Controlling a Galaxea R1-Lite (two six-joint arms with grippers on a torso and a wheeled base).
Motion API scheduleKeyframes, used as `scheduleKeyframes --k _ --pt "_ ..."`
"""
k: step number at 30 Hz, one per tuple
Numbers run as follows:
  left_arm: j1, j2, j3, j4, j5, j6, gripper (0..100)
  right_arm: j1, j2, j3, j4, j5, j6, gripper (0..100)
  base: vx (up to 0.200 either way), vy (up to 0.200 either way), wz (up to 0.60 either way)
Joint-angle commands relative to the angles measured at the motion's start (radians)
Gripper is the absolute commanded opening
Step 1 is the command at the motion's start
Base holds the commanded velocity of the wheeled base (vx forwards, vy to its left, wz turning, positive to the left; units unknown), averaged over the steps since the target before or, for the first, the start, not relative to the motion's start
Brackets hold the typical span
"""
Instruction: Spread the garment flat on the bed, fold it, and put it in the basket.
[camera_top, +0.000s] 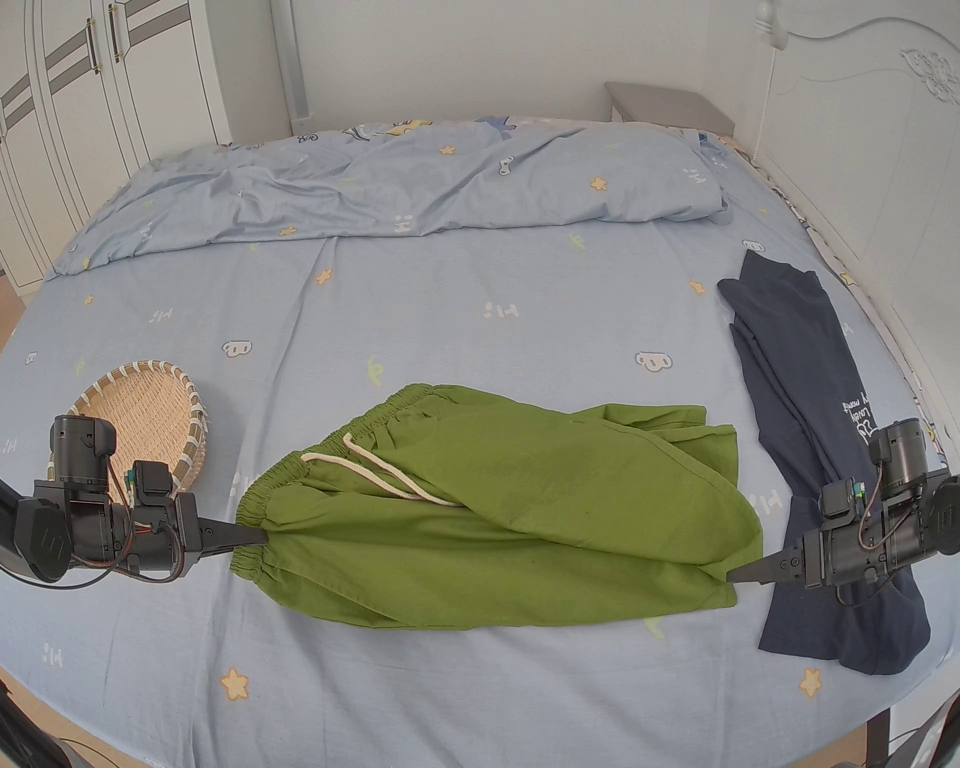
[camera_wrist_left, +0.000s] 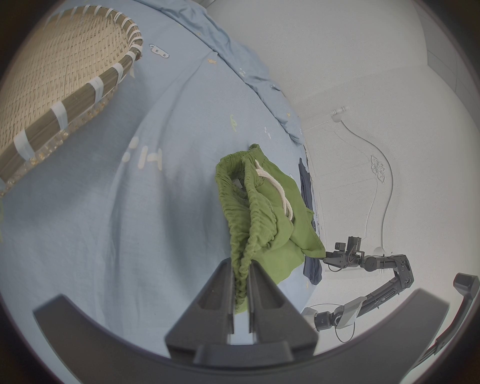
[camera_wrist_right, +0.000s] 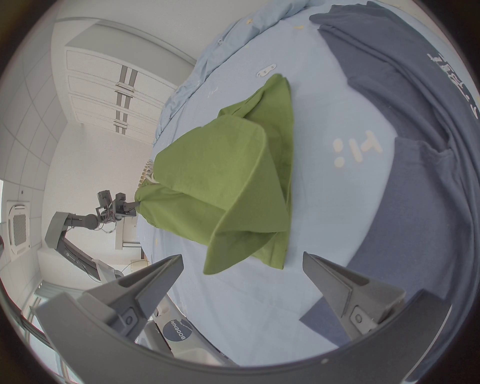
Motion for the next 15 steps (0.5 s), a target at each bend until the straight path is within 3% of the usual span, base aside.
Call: scheduleKeyframes --k 1,15 --pt "0.0 -0.004 0.0 -0.002 0.0 0.0 0 0.037 0.045 0.066 -0.066 0.003 -0.003 100 0.0 0.0 0.0" --pt "-0.001 -0.002 0.001 -0.002 0.0 0.001 0 0.05 0.143 0.089 -0.217 -0.002 0.008 100 0.0 0.0 0.0"
